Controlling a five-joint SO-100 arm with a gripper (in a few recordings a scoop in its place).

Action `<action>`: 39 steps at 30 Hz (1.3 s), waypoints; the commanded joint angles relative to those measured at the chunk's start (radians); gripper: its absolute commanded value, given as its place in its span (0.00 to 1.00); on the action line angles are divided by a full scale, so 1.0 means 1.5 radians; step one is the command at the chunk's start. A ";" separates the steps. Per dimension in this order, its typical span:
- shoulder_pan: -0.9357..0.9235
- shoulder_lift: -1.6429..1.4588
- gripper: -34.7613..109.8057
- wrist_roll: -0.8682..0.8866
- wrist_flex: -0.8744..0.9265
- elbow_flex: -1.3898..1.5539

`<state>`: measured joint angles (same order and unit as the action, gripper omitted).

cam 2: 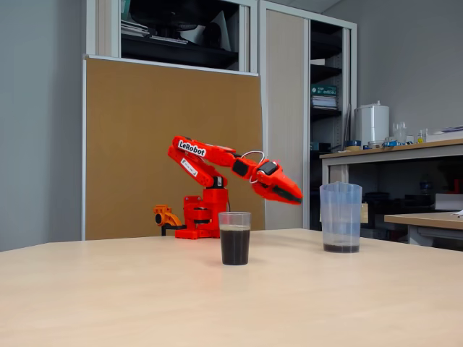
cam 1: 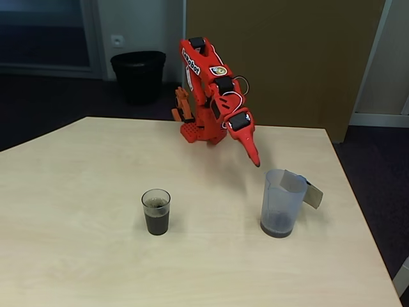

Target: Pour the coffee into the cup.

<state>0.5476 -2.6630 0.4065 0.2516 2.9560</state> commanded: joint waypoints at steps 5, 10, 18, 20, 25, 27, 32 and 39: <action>-0.117 -0.100 0.24 -0.156 0.057 0.093; -0.169 -0.165 0.24 -0.199 0.173 0.123; -0.255 -0.266 0.24 -0.209 0.380 0.124; -0.262 -0.292 0.24 -0.195 0.423 0.124; -0.283 -0.326 0.24 -0.199 0.501 0.124; -0.292 -0.336 0.24 -0.212 0.518 0.124; -0.307 -0.383 0.24 -0.238 0.570 0.124; -0.313 -0.446 0.24 -0.231 0.643 0.124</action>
<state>0.0736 -3.2996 0.0491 1.1919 3.1355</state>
